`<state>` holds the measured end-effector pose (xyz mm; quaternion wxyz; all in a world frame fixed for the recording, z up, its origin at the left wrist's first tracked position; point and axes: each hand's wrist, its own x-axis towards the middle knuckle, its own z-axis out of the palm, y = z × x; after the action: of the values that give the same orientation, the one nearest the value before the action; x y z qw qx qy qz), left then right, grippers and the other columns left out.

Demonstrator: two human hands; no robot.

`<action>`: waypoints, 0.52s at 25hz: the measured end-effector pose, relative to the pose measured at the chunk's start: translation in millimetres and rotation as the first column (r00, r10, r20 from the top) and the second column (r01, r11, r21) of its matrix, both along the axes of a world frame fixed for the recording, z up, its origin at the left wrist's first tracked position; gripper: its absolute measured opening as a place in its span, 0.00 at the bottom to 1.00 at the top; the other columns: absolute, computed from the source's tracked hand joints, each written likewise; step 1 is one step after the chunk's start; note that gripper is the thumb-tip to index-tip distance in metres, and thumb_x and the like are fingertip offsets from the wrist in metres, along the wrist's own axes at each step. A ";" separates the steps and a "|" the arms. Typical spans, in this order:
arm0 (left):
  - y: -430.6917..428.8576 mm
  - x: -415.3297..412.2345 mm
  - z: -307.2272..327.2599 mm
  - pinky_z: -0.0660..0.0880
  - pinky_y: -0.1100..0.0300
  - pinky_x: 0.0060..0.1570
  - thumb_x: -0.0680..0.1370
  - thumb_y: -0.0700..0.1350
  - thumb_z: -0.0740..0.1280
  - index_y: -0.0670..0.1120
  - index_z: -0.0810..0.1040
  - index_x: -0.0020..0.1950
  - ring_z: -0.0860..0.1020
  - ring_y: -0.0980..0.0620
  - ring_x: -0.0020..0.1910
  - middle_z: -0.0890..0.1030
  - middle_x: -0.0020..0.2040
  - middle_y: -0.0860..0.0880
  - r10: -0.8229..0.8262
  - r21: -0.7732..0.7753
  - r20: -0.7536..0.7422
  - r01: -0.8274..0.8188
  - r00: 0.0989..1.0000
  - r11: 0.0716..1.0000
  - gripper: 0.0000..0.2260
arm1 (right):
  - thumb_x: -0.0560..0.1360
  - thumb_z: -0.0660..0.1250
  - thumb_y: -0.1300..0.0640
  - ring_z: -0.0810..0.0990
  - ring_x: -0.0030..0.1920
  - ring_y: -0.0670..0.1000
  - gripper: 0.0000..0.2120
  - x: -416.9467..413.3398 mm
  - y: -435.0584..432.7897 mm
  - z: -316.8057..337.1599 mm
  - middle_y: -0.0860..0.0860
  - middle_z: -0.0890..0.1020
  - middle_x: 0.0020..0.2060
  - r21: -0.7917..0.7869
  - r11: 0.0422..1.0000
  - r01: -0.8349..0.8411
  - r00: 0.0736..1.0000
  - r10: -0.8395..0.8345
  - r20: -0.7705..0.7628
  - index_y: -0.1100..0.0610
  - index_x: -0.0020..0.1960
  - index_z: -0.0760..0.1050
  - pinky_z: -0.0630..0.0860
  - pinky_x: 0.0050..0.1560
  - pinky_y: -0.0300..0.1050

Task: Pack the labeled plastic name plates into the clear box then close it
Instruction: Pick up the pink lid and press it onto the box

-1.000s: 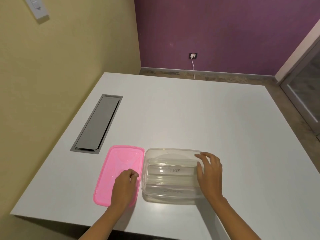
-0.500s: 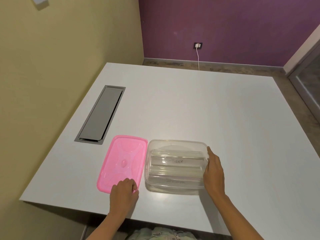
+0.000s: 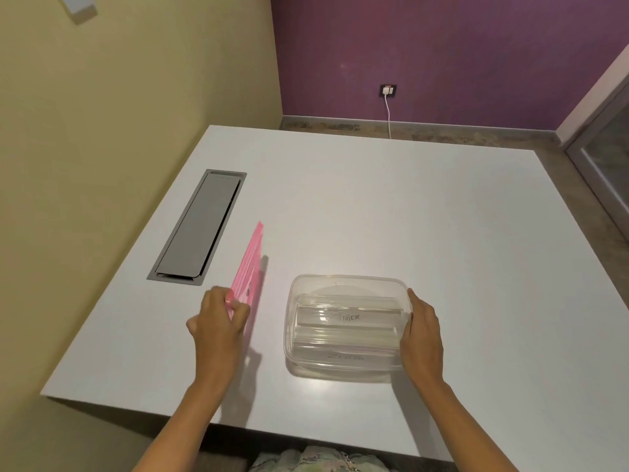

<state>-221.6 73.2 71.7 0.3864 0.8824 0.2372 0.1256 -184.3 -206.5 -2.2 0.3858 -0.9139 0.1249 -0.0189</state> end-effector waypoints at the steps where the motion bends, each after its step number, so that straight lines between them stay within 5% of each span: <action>1: 1.5 2.9 11.5 0.62 0.53 0.48 0.76 0.38 0.58 0.46 0.67 0.42 0.71 0.43 0.41 0.71 0.39 0.48 0.000 -0.001 0.048 0.000 0.999 1.000 0.05 | 0.78 0.50 0.69 0.66 0.67 0.52 0.26 0.1 0.3 3.3 0.49 0.68 0.69 0.004 1.000 0.018 1.000 -0.018 0.007 0.51 0.73 0.60 0.67 0.64 0.51; 4: 1.1 4.7 45.9 0.70 0.45 0.45 0.77 0.42 0.57 0.45 0.68 0.45 0.72 0.42 0.41 0.74 0.41 0.45 -0.025 0.044 0.164 0.018 0.986 0.999 0.03 | 0.77 0.51 0.70 0.67 0.67 0.50 0.24 1.2 3.4 17.5 0.49 0.69 0.67 0.060 0.995 0.077 0.996 -0.080 0.051 0.52 0.69 0.64 0.65 0.62 0.44; 8: -9.2 2.2 93.1 0.68 0.70 0.33 0.77 0.41 0.58 0.43 0.71 0.44 0.74 0.54 0.38 0.76 0.39 0.46 -0.026 0.038 0.263 0.016 0.965 0.999 0.04 | 0.80 0.51 0.66 0.72 0.63 0.50 0.19 5.4 10.4 36.1 0.50 0.72 0.64 0.139 0.989 0.041 0.983 -0.065 0.172 0.52 0.67 0.68 0.69 0.64 0.46; 13: -18.8 14.7 122.0 0.68 0.70 0.35 0.75 0.45 0.56 0.56 0.73 0.36 0.76 0.63 0.33 0.80 0.32 0.54 -0.033 -0.186 0.335 0.101 0.942 0.977 0.11 | 0.80 0.56 0.57 0.78 0.54 0.48 0.12 11.1 16.7 56.1 0.46 0.81 0.54 0.351 0.936 -0.008 0.991 -0.040 0.129 0.48 0.61 0.72 0.76 0.55 0.47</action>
<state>-206.9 54.5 193.7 0.5116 0.8131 0.1503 0.2338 -173.2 -189.9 53.9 0.5500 -0.8260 0.1075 -0.0605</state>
